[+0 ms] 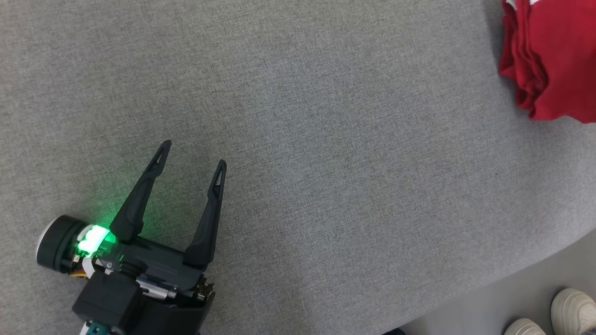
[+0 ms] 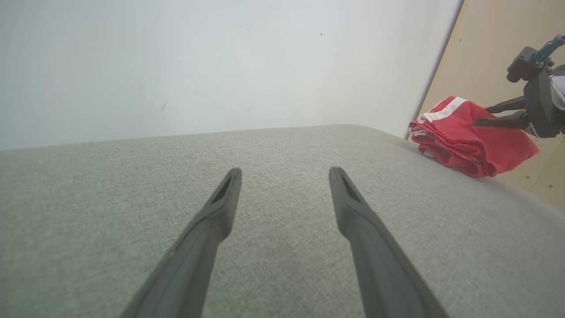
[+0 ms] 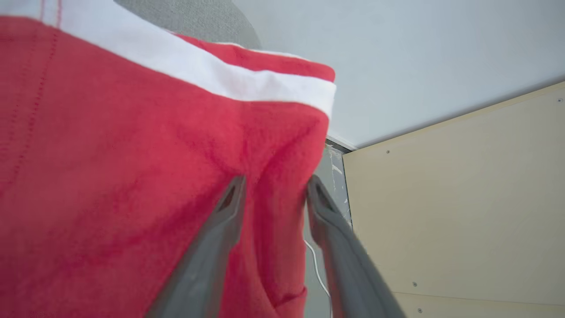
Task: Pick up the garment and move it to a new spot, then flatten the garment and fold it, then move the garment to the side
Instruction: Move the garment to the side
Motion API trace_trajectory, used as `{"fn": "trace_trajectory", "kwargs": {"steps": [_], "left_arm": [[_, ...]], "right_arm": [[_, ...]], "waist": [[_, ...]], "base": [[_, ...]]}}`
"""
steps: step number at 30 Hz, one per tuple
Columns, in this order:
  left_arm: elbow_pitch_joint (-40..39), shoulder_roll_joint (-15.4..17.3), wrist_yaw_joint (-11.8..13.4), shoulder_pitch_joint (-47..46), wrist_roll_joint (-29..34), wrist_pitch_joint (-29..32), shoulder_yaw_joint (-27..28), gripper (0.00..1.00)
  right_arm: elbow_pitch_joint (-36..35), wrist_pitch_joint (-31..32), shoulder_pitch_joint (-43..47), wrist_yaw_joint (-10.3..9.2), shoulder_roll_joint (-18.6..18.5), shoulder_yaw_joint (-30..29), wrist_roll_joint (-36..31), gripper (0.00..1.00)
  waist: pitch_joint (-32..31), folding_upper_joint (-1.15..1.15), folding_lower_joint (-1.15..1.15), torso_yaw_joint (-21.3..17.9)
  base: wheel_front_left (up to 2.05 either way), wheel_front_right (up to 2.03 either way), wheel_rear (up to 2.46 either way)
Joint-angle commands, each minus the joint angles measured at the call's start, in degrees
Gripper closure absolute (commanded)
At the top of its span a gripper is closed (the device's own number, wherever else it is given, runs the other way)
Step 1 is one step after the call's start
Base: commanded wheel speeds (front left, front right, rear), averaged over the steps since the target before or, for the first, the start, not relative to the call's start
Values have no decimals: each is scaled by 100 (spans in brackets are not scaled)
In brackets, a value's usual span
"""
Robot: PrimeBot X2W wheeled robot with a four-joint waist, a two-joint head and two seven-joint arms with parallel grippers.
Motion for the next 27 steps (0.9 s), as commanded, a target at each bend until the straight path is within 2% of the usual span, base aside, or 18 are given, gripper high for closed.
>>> {"fn": "trace_trajectory", "kwargs": {"steps": [1, 8, 11, 16, 22, 27], "left_arm": [[114, 50, 20, 7, 54, 35, -11, 0], [206, -47, 44, -44, -44, -30, -95, 0], [343, -141, 83, -16, -127, -87, -87, 0], [543, -267, 120, 63, -241, -129, -75, 0], [835, -477, 197, 374, -410, -147, 127, 0], [1038, -648, 298, 832, -474, -146, 429, 0]], "right_arm": [[76, -137, -68, -17, 90, -58, -69, 0], [167, -682, -11, -17, 223, -49, -400, 0], [111, -1077, 149, -17, 358, 27, -352, 0], [69, -1312, 387, -17, 463, 165, -247, 0], [-249, -1662, 929, -17, 661, 402, 42, 0], [-629, -1851, 1587, -17, 800, 288, 427, 0]], "waist": [[0, 0, 0, 1], [-200, 0, 0, 90], [-478, 0, 0, 211], [-897, 0, 0, 404], [-1655, 0, 0, 723], [-2347, 0, 0, 997]], "base": [[0, 0, 0], [0, 0, 0], [0, 0, 0], [0, 0, 0], [0, 0, 0], [0, 0, 0]]}}
